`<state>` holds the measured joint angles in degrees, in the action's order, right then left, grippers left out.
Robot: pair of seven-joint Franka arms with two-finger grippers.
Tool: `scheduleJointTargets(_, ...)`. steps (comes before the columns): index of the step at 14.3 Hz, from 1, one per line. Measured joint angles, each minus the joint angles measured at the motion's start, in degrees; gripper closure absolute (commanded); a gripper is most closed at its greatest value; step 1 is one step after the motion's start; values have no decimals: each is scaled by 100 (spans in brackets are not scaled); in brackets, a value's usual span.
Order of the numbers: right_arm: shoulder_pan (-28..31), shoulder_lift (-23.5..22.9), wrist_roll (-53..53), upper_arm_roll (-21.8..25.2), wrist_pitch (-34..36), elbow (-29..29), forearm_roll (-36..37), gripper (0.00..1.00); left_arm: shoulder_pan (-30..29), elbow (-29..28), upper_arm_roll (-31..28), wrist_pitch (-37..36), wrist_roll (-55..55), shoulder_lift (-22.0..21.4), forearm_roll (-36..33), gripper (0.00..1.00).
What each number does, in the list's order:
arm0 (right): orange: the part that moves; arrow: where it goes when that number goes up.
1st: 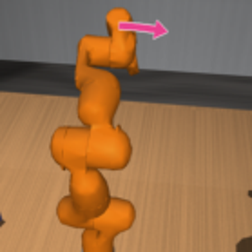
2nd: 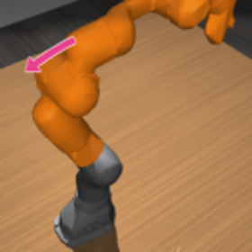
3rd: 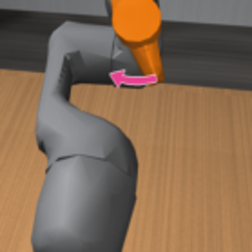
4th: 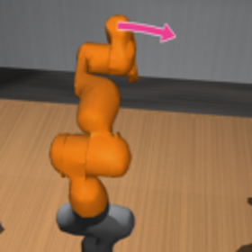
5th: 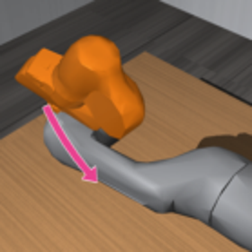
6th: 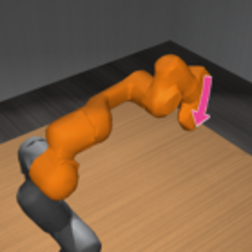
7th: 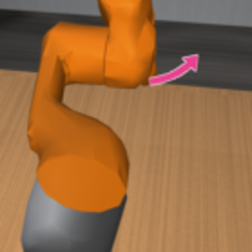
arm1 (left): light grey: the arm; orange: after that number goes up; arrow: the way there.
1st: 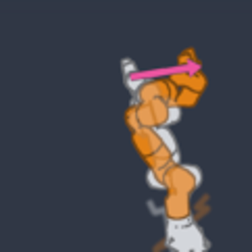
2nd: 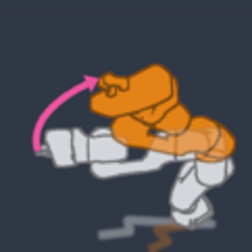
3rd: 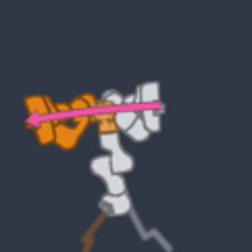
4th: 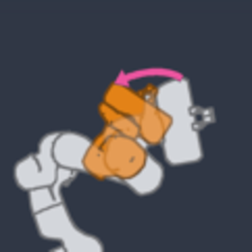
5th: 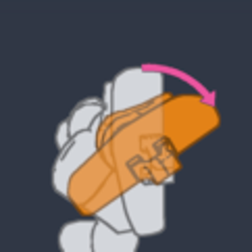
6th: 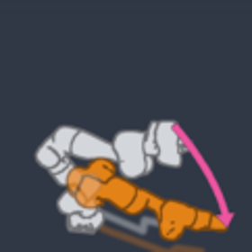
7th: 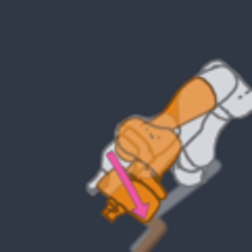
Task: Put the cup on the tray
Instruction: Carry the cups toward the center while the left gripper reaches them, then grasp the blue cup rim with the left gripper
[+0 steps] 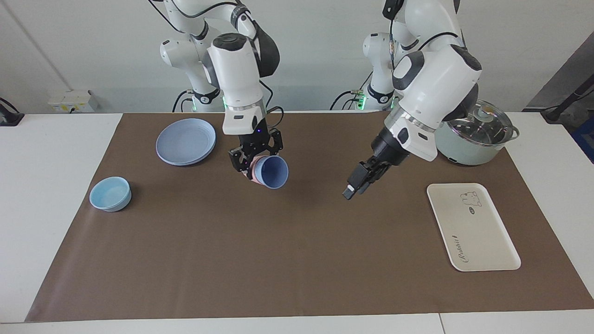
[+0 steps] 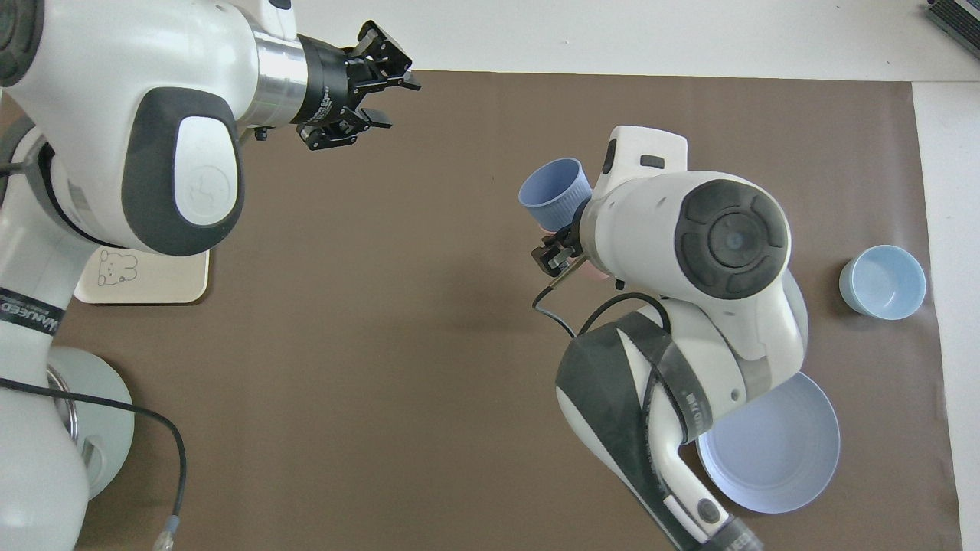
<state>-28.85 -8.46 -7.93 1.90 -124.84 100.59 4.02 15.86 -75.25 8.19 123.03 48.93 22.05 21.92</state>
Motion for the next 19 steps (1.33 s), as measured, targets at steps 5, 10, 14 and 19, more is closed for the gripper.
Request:
scheduleJointTargets(5, -155, -170, 108, 15, 390, -292, 189, 100, 353, -1, 0, -275, 163, 49, -7, 54)
scheduleJointTargets(10, -153, -181, 108, 22, 408, -308, 190, 100, 588, -30, 4, -756, 177, 50, -19, 54)
scheduleJointTargets(14, -152, -181, 108, 22, 408, -309, 190, 100, 794, -81, 2, -752, 414, 43, -19, 54)
scheduleJointTargets(19, -152, -181, 108, 22, 408, -315, 191, 100, 934, -317, 1, -751, 421, -40, -19, 52)
